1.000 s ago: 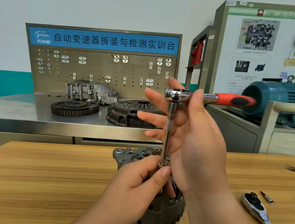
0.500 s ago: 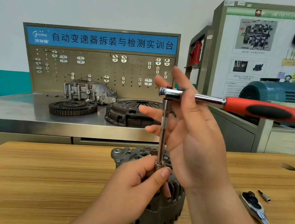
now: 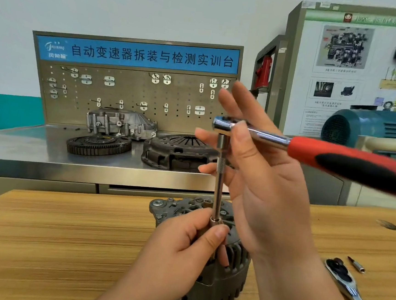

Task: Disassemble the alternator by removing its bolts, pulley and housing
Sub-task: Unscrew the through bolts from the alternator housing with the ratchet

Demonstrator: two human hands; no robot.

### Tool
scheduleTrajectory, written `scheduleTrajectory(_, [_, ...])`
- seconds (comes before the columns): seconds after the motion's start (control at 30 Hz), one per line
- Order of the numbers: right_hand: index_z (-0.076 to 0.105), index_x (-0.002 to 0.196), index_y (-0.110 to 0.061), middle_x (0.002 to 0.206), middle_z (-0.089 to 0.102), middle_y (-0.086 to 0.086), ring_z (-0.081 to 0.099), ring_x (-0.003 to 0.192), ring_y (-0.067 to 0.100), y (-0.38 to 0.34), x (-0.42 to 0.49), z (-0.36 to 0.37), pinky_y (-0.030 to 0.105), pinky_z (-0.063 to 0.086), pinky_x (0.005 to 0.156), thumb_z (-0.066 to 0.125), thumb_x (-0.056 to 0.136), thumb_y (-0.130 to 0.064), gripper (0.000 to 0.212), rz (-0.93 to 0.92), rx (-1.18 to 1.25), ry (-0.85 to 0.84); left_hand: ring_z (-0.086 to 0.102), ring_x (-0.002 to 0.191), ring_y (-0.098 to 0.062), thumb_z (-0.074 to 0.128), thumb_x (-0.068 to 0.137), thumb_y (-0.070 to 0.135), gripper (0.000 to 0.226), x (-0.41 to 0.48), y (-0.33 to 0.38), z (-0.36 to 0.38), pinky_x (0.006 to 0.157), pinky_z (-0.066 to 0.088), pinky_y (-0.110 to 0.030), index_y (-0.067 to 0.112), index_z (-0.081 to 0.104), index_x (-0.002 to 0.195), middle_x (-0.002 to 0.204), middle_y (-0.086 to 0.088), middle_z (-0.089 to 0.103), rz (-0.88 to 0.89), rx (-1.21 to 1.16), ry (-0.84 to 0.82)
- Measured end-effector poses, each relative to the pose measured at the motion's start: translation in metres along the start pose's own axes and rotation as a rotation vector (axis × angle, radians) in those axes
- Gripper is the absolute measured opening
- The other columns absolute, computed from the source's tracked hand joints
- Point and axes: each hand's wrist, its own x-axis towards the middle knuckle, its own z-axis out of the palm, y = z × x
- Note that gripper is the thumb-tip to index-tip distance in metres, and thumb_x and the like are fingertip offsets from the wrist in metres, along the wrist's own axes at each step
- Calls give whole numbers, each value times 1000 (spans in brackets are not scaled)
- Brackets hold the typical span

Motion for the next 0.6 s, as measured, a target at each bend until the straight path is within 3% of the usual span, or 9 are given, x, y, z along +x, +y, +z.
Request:
scheduleTrajectory(0.07, [58,122,-38,124,66,-10,71,95,20,2,-1,1,23,55,63,52,84,-44,39,99,126,-1,62,74,-33,46,83,54,35,0,-1,-1,74,49,-51,24,64,85,73,4,71,14,-30,-6])
scheduleTrajectory(0.23, [57,119,-22,101,75,5,73,78,21,0,0,1,23,55,54,37,81,-54,53,298,258,-14,64,81,-33,46,87,49,32,-1,0,-2,80,49,-58,24,64,93,79,0,72,12,-86,-34])
scheduleTrajectory(0.4, [65,113,-36,118,69,-7,68,92,15,0,-1,0,24,54,63,55,84,-42,31,145,107,47,62,72,-30,46,80,53,34,1,0,0,74,49,-51,24,61,84,69,5,69,19,-38,10])
scheduleTrajectory(0.5, [65,113,-30,122,68,-4,66,100,12,-4,1,-2,26,54,73,62,83,-39,31,65,-99,4,62,70,-30,45,77,57,35,0,1,1,72,50,-50,27,62,84,68,7,70,16,-4,27])
scheduleTrajectory(0.6, [60,120,-38,125,66,-11,71,96,18,-2,-2,3,23,55,66,55,85,-39,35,113,127,27,64,72,-29,46,80,55,34,-1,1,1,75,52,-55,27,63,86,71,3,71,12,-36,24])
